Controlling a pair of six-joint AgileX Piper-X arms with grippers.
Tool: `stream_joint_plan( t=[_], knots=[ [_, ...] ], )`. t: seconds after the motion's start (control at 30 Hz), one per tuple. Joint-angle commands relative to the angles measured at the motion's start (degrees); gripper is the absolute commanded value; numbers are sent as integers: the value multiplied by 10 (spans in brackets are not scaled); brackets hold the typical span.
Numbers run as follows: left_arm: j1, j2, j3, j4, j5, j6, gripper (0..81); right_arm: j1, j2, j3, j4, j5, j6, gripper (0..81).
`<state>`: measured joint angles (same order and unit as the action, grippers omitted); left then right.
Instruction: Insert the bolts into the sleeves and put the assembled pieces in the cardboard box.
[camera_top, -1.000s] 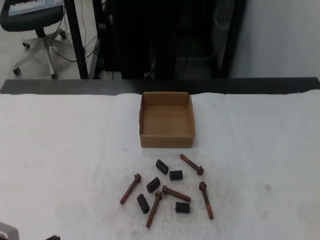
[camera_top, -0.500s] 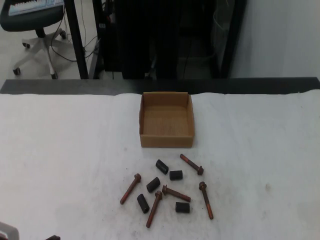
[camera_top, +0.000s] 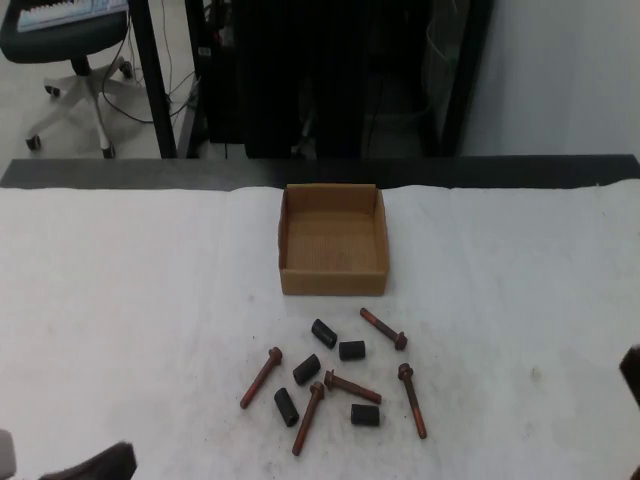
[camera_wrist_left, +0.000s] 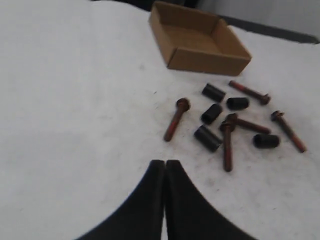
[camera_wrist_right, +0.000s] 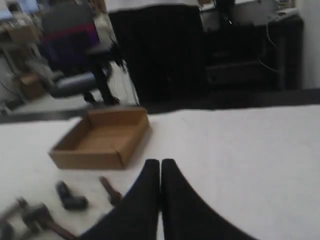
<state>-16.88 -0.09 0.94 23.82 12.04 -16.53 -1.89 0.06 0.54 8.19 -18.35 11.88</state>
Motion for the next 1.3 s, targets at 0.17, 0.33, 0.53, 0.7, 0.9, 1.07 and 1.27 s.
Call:
stream_joint_plan(
  t=[0.17,0.33,0.53,0.7,0.9,1.07,1.27],
  knots=[
    [2,1,-9,-132,83,-7,3,0,-1,-5,-124,-52,243,8],
    [2,1,-9,-134,82,-20,3,0,-1,-5,-125,-162,272,21],
    [2,129,-104,-132,83,66,3,0,23,-5,-151,-224,316,228],
    [-1,344,-254,-41,143,161,3,3,121,-44,-164,-302,312,294],
    [-16,581,-485,148,146,217,3,47,294,-171,-143,-300,211,294],
    [-21,684,-599,279,146,225,63,98,453,-303,19,-272,48,294],
    [-21,717,-609,333,64,327,192,192,603,-459,239,-120,-191,294]
  ],
)
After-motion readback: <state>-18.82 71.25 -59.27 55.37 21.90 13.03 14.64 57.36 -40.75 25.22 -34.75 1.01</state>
